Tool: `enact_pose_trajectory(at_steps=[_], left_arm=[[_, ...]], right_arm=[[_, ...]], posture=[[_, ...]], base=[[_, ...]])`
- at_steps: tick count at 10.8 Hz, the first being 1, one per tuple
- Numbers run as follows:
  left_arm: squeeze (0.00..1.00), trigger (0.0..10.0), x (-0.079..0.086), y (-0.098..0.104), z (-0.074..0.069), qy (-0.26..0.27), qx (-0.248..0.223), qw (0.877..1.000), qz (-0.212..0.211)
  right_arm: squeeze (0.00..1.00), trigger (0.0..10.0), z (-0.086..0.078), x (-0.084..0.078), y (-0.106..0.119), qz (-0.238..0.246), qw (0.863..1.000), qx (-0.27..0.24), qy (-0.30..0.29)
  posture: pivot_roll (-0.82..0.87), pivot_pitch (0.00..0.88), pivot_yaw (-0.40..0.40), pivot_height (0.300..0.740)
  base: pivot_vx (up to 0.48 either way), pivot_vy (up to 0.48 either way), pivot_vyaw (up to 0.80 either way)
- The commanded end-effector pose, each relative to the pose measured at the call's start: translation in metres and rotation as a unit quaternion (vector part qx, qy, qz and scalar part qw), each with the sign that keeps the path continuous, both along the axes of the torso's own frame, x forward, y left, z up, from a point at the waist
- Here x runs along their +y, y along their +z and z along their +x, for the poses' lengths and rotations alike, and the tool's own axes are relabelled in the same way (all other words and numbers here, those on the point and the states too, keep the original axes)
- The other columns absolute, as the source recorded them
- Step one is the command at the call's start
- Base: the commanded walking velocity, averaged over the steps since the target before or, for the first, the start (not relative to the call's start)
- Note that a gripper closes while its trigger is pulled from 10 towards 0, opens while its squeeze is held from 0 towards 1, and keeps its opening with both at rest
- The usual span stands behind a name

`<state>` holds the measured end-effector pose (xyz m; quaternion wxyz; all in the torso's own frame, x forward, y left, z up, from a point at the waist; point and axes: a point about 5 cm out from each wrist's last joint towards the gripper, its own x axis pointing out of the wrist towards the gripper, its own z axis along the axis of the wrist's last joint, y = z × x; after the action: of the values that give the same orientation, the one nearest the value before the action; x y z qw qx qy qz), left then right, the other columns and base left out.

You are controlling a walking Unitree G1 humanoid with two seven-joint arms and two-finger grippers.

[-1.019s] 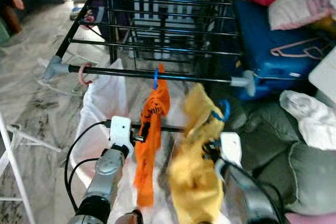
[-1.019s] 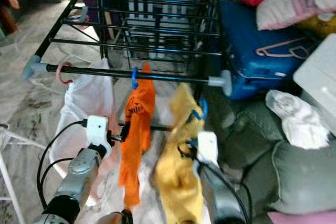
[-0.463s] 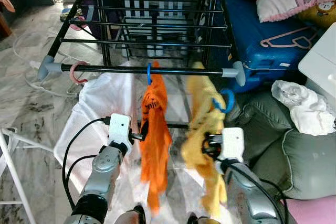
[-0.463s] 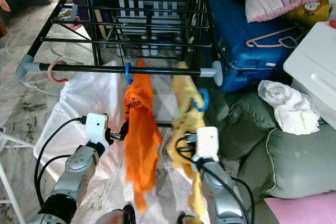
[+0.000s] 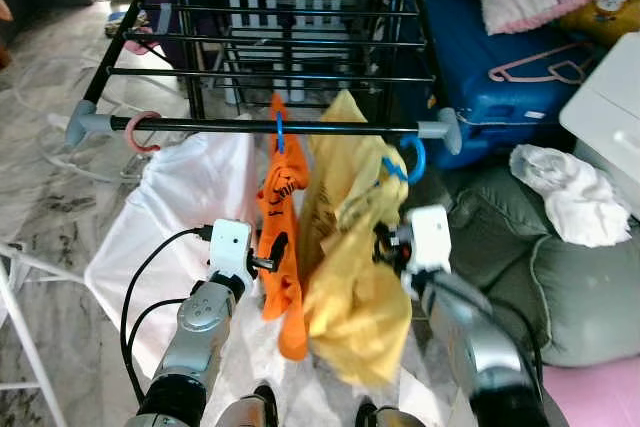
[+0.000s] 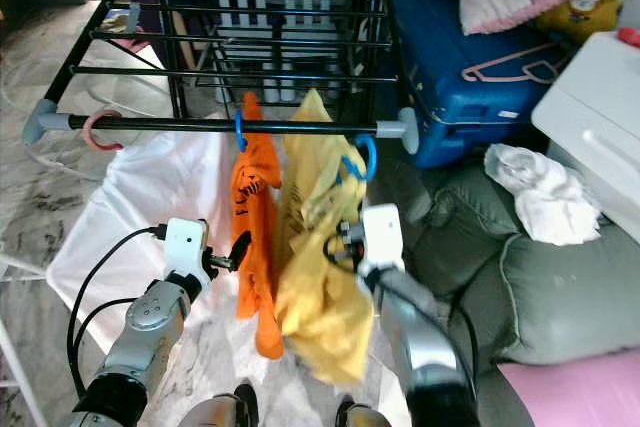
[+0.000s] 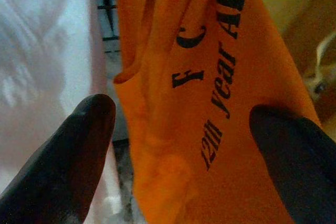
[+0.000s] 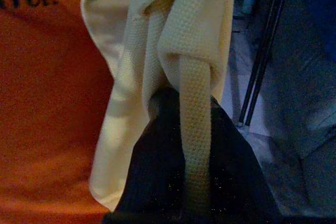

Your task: Hang hanger

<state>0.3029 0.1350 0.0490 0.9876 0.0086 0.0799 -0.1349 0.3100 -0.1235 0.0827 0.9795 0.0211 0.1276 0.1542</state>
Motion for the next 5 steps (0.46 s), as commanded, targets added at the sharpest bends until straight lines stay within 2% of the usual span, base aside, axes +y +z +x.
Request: enact_pose_trajectory(at_steps=[1, 5], left_arm=[[0.0, 10.0, -0.003, 0.002, 0.001, -0.01, -0.002, 1.0, 0.002], [0.0, 10.0, -0.005, 0.0, -0.001, -0.014, 0.0, 1.0, 0.003]], right_arm=[[0.0, 10.0, 0.01, -0.004, 0.013, 0.0, 1.0, -0.018, -0.005], [0.0, 10.0, 0.038, -0.01, 0.025, -0.01, 1.0, 0.003, -0.017]], posture=[[-0.09, 0.135, -0.002, 0.74], [-0.08, 0.135, -0.01, 0.74]], base=[[0.0, 0.0, 0.0], [0.0, 0.0, 0.0]])
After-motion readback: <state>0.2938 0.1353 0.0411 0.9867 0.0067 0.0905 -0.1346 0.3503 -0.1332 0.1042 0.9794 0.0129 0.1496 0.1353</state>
